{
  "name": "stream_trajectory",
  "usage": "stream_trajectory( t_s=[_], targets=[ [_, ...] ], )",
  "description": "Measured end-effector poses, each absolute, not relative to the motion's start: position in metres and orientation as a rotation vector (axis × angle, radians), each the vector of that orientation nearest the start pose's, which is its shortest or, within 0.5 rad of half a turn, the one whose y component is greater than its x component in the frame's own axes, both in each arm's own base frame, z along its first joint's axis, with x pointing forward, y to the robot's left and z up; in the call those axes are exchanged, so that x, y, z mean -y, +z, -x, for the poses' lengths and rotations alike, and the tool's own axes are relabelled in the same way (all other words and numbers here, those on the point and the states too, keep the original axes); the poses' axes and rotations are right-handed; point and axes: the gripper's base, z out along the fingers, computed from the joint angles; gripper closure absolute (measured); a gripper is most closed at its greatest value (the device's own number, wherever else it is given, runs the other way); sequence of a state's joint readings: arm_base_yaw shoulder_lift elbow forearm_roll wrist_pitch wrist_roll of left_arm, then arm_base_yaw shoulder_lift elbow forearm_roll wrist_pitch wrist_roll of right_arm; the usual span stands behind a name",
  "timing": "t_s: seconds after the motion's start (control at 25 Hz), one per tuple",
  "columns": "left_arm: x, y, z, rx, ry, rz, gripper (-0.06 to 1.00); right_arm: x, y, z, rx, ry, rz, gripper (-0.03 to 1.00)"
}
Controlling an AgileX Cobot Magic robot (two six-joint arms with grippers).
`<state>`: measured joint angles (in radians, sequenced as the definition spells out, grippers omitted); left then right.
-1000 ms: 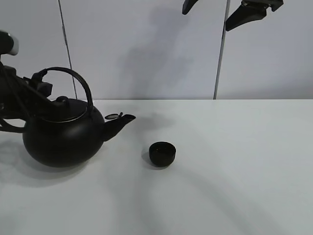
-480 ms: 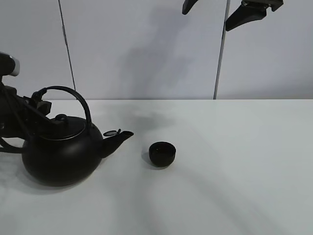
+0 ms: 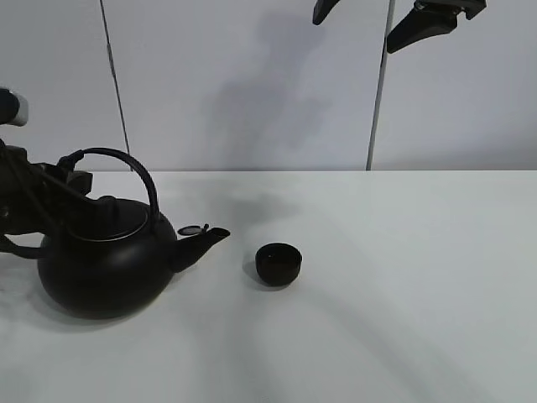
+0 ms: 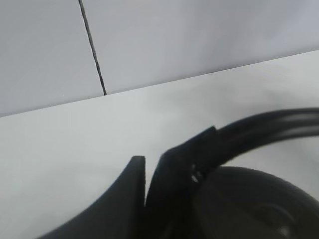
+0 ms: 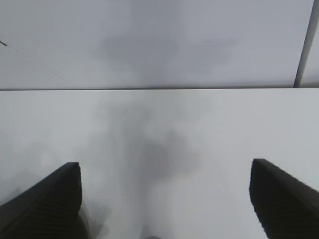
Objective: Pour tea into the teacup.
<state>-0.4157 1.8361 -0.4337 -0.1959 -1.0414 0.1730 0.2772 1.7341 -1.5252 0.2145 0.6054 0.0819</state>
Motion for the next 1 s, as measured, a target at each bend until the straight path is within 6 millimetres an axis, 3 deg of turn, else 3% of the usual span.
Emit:
stream_trajectory(
  t_s=[0.36, 0.76, 1.0],
  targets=[
    [0.102, 0.130, -0.264, -1.749, -0.119, -0.327, 0.63, -0.121, 0.328, -0.386, -2.308, 0.415, 0.084, 0.34],
    [0.091, 0.123, -0.236, -1.805, -0.159, -0.302, 0.39, -0.121, 0.328, -0.386, -2.308, 0.415, 0.084, 0.34],
    [0.084, 0.145, -0.219, -1.738, -0.180, -0.282, 0.35, -0.121, 0.328, -0.386, -2.308, 0.415, 0.084, 0.34]
  ],
)
